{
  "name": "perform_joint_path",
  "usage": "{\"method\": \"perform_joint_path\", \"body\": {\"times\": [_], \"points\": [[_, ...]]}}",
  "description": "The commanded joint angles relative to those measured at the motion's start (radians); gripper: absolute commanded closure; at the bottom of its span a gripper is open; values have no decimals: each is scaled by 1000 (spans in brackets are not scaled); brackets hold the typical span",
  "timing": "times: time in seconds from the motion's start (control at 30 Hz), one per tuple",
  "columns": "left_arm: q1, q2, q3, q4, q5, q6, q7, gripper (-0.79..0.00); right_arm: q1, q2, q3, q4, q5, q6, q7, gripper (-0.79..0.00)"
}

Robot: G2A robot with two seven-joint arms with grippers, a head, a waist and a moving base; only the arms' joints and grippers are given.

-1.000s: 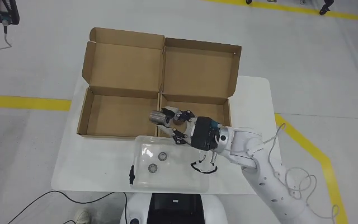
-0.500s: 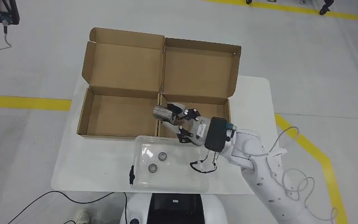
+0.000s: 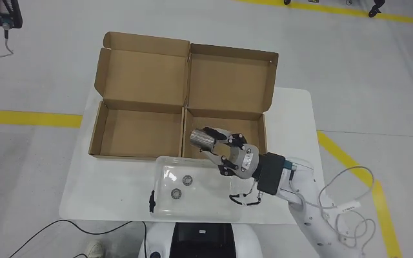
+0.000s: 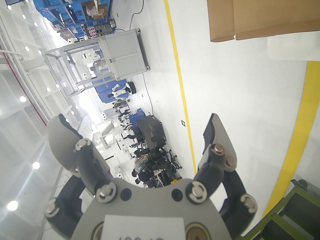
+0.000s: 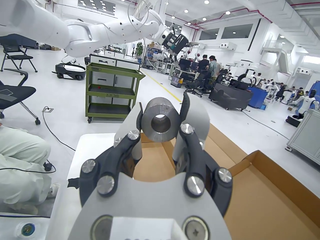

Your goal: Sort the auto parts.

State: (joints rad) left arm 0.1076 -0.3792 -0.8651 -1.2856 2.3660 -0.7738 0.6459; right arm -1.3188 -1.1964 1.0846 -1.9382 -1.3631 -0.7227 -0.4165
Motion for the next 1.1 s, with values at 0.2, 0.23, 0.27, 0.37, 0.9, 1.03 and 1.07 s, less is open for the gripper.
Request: {"method": "perform_joint_path", "body": {"times": [0.2,0.23,0.27,0.37,0.9,1.03,1.07], "points": [[0,0,0,0,0,0,0,-785,-48,9,33,-17,-12,42,76,0],[0,0,0,0,0,0,0,-785,-53,9,35,-21,-13,54,114,0],[0,0,0,0,0,0,0,-785,-58,9,33,-28,-6,69,153,0],[0,0,0,0,0,0,0,-785,-64,8,27,-46,18,119,285,0],[0,0,0,0,0,0,0,-785,-19,-4,13,-33,120,403,956,0],[0,0,0,0,0,0,0,-785,24,-12,-1,32,170,445,1048,0],[0,0,0,0,0,0,0,-785,36,-14,-3,53,180,448,1053,0]]}}
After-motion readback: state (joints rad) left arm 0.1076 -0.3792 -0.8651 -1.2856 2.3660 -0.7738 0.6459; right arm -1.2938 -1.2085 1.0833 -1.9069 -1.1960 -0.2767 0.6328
